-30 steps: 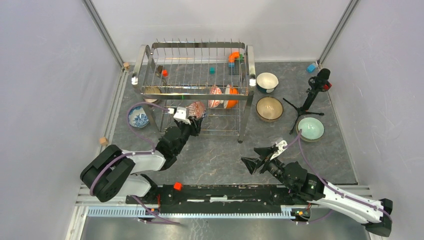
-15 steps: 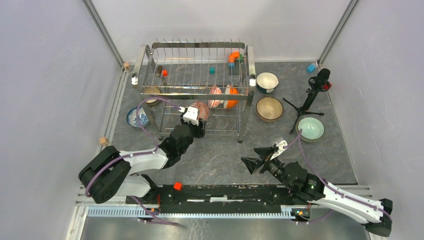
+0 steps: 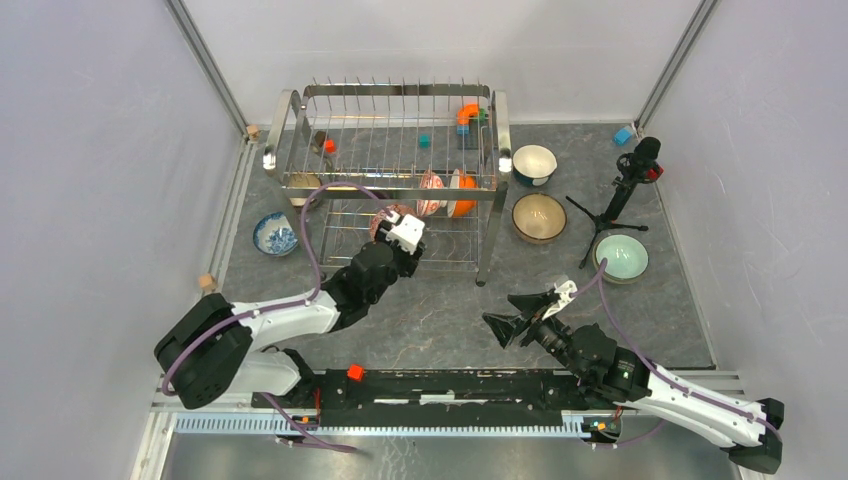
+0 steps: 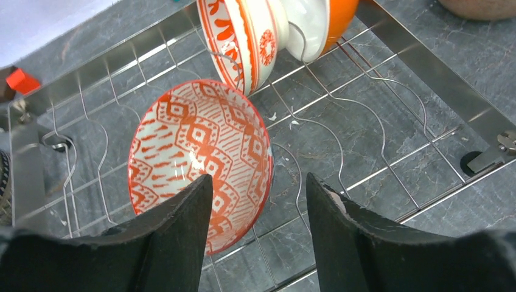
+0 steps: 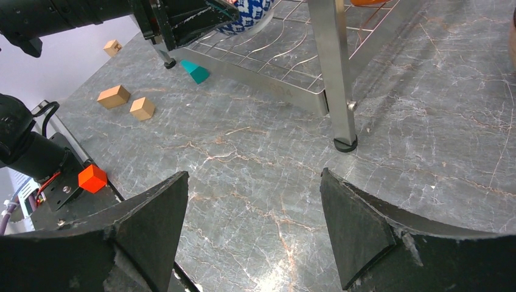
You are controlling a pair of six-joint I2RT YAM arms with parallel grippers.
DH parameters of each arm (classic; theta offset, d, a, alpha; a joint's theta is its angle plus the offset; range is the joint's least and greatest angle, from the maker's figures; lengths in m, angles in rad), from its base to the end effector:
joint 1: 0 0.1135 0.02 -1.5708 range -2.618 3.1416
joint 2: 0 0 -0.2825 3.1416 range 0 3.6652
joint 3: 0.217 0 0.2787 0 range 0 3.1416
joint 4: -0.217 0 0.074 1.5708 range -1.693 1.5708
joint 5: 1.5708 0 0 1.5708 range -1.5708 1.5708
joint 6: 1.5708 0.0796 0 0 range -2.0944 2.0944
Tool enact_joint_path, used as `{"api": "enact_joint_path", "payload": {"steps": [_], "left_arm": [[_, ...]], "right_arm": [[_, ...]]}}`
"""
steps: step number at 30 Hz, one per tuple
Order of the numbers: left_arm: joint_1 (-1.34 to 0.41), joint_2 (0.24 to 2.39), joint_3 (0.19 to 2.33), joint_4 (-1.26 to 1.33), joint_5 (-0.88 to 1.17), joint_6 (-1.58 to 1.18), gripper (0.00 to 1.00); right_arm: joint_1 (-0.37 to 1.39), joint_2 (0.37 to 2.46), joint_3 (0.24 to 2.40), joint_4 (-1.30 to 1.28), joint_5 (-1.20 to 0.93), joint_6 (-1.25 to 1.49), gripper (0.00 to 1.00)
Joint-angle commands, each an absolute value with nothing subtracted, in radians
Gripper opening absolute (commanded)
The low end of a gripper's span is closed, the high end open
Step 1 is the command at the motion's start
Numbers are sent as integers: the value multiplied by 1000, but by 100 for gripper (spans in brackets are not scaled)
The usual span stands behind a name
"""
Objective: Unload the bowls from the dish rack
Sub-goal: Place the bowl in the dish rack, then pick up the bowl from the dish rack.
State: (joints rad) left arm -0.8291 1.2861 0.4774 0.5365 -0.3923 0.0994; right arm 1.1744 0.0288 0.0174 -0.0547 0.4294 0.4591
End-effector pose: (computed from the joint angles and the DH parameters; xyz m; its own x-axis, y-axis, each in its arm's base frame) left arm 0.2346 -0.2110 0.1895 -0.1378 0.2861 -0.9482 0.4484 0.8716 0.1979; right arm 0.0910 0.1316 0.1689 -0.3235 0.2708 -0.9067 -0.5968 0.6852 0.4175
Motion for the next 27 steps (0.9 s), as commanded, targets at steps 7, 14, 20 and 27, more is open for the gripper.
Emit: {"api": "enact_joint_path", "payload": {"steps": [7, 14, 20, 27], "left_arm": [[-838, 1373, 608, 389, -333, 291, 56], [-839, 1445, 637, 370, -353, 286, 52], [-839, 1449, 637, 380, -369, 282, 44], [-839, 1473, 660, 352, -373, 271, 36]], "right_arm": [[1176, 6, -71, -74, 449, 466, 85], [1176, 4, -75, -79, 449, 471, 85], [1176, 5, -74, -81, 448, 471, 85], [1176, 5, -71, -86, 448, 475, 85]]}}
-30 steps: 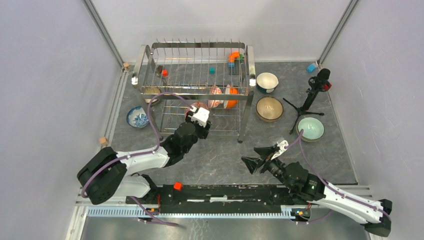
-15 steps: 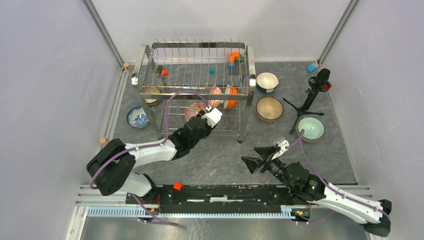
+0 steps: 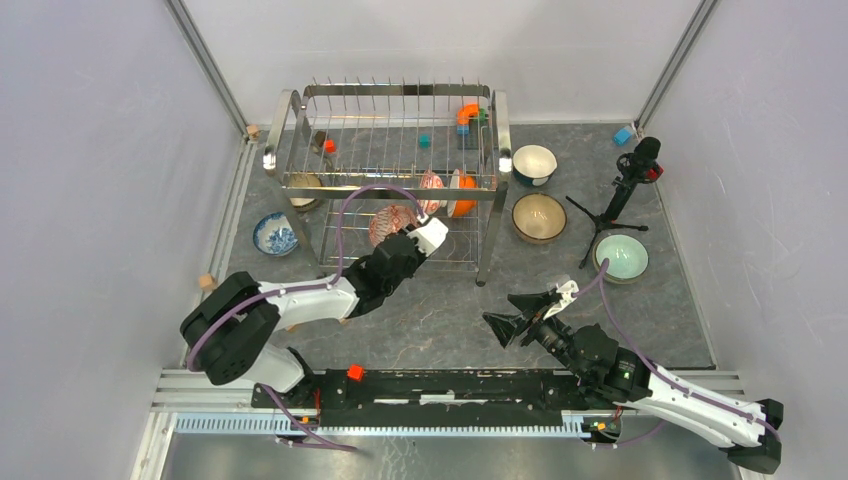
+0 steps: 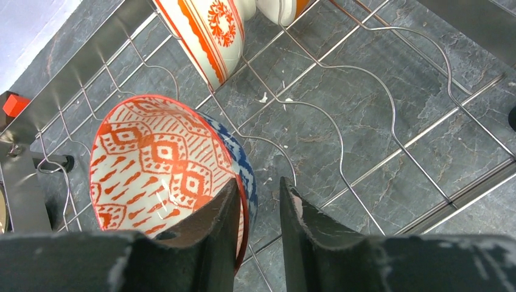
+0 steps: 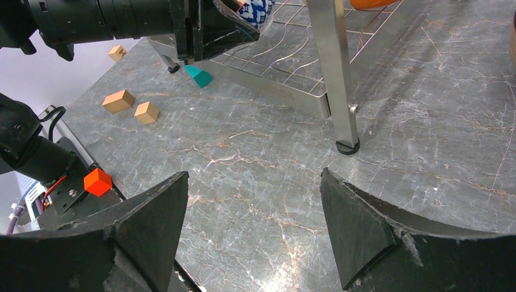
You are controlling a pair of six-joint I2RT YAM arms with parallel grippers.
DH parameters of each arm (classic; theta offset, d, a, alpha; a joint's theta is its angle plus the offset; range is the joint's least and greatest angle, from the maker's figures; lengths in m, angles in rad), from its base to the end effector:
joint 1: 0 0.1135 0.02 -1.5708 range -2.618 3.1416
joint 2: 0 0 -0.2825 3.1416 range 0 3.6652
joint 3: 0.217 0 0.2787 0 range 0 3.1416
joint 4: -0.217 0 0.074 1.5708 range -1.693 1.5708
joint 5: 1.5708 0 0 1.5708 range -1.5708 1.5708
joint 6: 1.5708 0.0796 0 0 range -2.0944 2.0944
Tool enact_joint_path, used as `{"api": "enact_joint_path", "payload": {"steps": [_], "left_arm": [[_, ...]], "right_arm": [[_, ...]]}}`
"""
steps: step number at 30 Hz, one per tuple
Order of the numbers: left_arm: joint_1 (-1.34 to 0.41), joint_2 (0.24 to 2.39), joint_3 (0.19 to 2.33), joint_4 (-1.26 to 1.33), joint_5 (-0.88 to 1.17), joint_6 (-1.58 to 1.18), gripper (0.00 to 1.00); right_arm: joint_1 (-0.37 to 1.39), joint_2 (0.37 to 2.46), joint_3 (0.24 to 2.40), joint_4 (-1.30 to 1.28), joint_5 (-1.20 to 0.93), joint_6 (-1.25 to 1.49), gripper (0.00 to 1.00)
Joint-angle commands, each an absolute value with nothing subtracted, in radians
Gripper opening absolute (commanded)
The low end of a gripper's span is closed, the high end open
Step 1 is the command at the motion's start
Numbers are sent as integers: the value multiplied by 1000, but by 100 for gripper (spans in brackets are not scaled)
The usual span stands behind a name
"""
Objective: Unload the bowls from the dish rack
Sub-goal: Pick up the bowl from the dish rack.
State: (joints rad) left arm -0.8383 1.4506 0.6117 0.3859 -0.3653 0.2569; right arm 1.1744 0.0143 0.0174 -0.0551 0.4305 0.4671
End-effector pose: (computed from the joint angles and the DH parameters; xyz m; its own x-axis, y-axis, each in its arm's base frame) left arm 0.2525 -0.2383 0.1667 -0.1612 0.5341 -0.8299 0.5383 0.7524 0.3797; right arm 0.0907 0.1307 0.1708 -0.3229 0.2883 -0.9014 -0.5958 0.6781 0.4303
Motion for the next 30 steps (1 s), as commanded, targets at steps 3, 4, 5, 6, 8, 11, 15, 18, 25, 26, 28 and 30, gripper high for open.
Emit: {"api": "enact_joint_path", "payload": {"steps": [3, 4, 5, 6, 8, 11, 15, 18, 25, 26, 28, 30], "left_arm": [[-839, 1483, 671, 345, -381, 267, 28], [-839, 1486, 672, 345, -383, 268, 24], [-840, 1485, 673, 345, -386, 266, 21], [-839, 1485, 673, 345, -388, 265, 18], [-839, 1483, 671, 346, -393, 262, 13], [-839, 1466, 653, 369, -416, 252, 5], [-839, 1421, 628, 406, -445, 244, 2], [-839, 1368, 614, 442, -462, 240, 2], [-839, 1257, 593, 490, -471, 234, 2], [-839, 1244, 591, 491, -468, 225, 2], [-839, 1211, 580, 491, -458, 205, 2], [-839, 1174, 567, 479, -445, 180, 2]], "right_arm": [[1177, 4, -69, -87, 448, 474, 85], [1176, 5, -69, -86, 449, 474, 85], [1177, 6, -69, -88, 449, 474, 85], [1177, 5, -68, -88, 449, 475, 85], [1176, 4, -69, -87, 450, 475, 85], [1176, 5, -69, -88, 450, 475, 85], [1176, 5, -69, -85, 450, 474, 85], [1176, 5, -68, -84, 451, 474, 85], [1175, 5, -67, -85, 456, 476, 85], [1176, 5, -68, -87, 456, 476, 85], [1176, 4, -70, -86, 457, 477, 85], [1176, 5, -67, -87, 458, 477, 85]]}}
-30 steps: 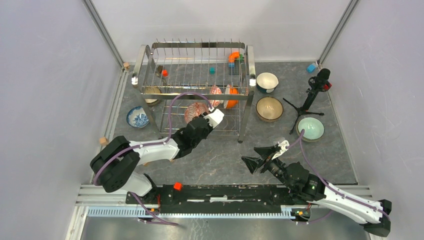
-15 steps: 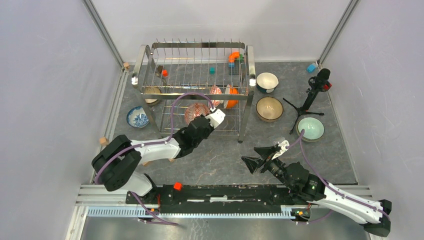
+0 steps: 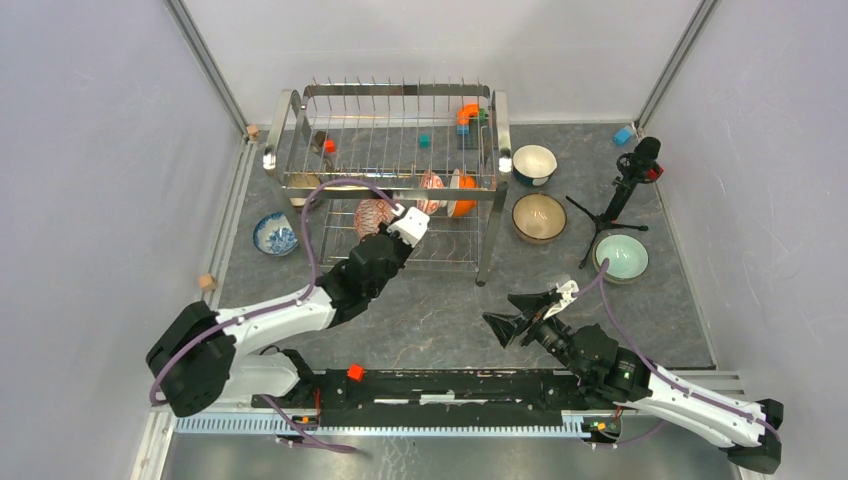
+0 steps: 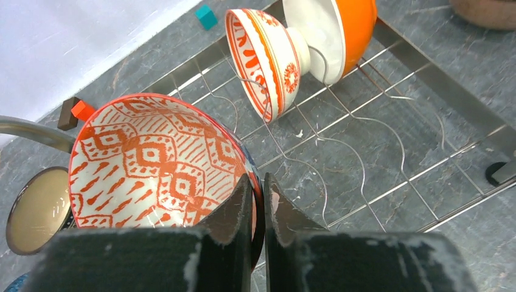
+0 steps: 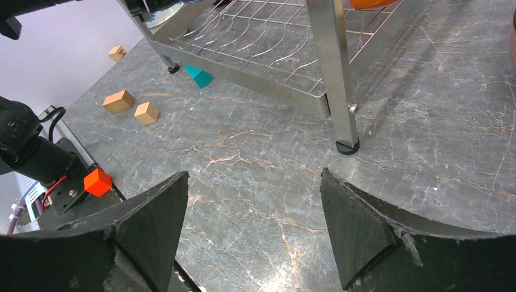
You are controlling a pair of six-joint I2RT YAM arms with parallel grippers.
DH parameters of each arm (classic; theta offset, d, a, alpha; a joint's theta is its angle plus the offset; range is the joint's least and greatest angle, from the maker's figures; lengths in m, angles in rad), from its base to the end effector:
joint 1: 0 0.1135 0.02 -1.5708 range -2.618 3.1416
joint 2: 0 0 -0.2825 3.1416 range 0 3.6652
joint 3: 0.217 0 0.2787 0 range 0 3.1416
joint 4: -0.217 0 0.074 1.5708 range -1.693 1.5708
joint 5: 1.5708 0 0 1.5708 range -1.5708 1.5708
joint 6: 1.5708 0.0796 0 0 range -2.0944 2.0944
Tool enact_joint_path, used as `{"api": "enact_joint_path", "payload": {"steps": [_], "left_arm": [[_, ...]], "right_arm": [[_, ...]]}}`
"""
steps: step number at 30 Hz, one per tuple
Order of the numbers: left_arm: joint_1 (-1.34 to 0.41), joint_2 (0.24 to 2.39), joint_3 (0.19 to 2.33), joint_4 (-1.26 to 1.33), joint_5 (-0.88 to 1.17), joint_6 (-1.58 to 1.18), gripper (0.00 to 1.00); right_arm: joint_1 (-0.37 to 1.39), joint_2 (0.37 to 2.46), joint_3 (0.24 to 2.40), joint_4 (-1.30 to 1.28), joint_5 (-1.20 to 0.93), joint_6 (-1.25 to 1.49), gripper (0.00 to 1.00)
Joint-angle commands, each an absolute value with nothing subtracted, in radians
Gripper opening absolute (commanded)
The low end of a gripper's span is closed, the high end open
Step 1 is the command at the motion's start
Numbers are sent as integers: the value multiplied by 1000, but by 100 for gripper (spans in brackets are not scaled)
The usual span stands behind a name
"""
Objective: Unload the bowls from the dish rack
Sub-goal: Pick up the bowl from the dish rack.
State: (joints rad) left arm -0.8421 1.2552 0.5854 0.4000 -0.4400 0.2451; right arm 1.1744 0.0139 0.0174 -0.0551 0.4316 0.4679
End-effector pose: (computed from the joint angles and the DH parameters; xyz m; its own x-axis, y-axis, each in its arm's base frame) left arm 0.2408 -0.2189 0.2212 -0.0747 0.4134 -0.9075 0.4327 0.8333 0.3440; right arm 0.0908 0.1307 0.1708 -0.3229 0.2895 -0.9011 -0.5949 0.6784 0.4312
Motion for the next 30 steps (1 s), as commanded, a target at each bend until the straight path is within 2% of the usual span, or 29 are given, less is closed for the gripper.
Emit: {"api": "enact_joint_path", "payload": {"steps": [1, 13, 19, 30], "left_arm": [[-839, 1153, 561, 466, -434, 163, 2], [-878, 915, 535, 202, -324, -67, 2], [-927, 820, 584, -64, -290, -206, 2], [-1249, 792, 635, -286, -319, -262, 2]], "right_arm": [[1177, 5, -67, -87, 457, 477, 85], [1176, 17, -52, -88, 455, 476, 85], [1176, 36, -6, -118, 437, 455, 86], [1176, 244, 189, -206, 362, 432, 85]]}}
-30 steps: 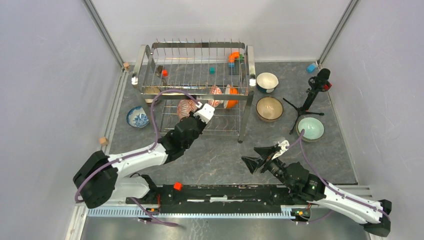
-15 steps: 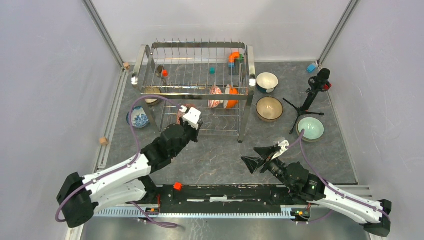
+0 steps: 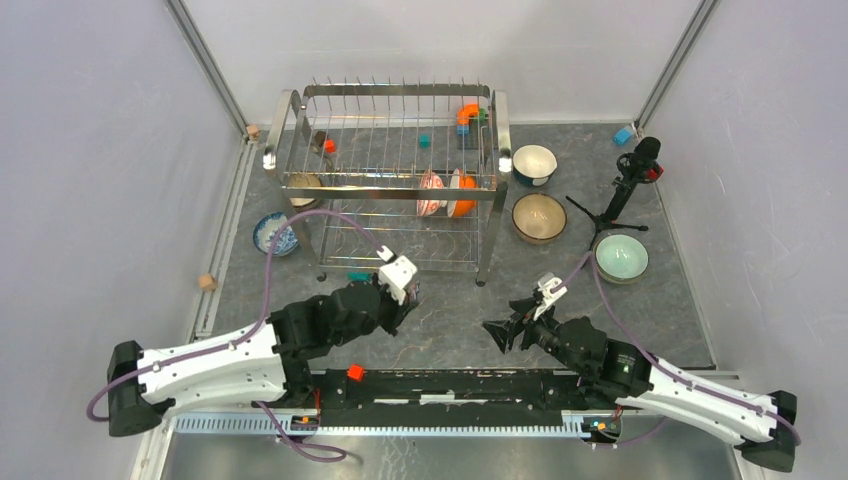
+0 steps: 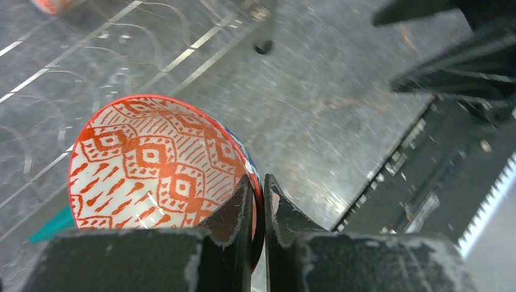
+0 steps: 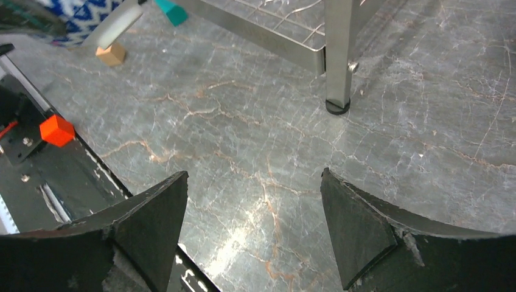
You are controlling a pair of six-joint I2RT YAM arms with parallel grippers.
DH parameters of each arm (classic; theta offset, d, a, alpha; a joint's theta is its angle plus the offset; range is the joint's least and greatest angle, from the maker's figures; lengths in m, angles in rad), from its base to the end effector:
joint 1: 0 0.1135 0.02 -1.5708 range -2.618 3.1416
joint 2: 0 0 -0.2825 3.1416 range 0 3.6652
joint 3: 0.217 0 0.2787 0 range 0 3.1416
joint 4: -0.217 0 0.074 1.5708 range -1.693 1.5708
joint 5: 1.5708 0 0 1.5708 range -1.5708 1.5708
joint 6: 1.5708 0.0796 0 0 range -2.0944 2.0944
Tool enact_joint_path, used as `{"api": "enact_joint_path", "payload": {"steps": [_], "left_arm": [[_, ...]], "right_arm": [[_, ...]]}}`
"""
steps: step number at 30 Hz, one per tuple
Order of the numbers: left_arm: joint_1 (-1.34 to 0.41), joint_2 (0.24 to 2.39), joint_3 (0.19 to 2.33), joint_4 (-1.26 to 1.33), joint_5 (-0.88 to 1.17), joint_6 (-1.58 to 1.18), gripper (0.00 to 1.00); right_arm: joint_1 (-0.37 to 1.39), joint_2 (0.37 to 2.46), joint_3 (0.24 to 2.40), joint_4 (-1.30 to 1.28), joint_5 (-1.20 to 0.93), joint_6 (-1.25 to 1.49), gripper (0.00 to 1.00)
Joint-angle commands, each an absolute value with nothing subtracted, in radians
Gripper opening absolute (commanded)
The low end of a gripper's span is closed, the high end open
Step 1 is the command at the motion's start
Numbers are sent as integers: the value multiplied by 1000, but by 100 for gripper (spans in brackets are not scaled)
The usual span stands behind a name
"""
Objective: Unload the bowls from the dish rack
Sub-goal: Pick up the bowl from the dish rack, then place the bowl at the center of the board.
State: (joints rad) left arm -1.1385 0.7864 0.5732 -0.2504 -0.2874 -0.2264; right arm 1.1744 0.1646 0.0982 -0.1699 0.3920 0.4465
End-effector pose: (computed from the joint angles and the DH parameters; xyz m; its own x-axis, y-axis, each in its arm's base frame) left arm 0.1184 -0.2027 0.2473 -0.3542 0.2538 -0.9001 0.7030 0.7070 -0.0773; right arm 0.0900 0.1362 0.1671 -0.3877 0.1072 -0.9155 -0.6005 0.7241 0.3392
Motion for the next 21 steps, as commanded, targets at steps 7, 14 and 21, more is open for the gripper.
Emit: {"api": "enact_joint_path", "payload": {"steps": [7, 14, 21], "left_arm": [[-1442, 920, 629, -263, -390, -148, 2], [-1531, 1015, 562, -143, -393, -39, 2], [-1595, 1134, 562, -107, -373, 58, 2]], "right_arm": [[1176, 408, 264, -255, 339, 454, 85], [1175, 468, 304, -293, 333, 459, 85], [1176, 482, 298, -283, 324, 470, 85]]}}
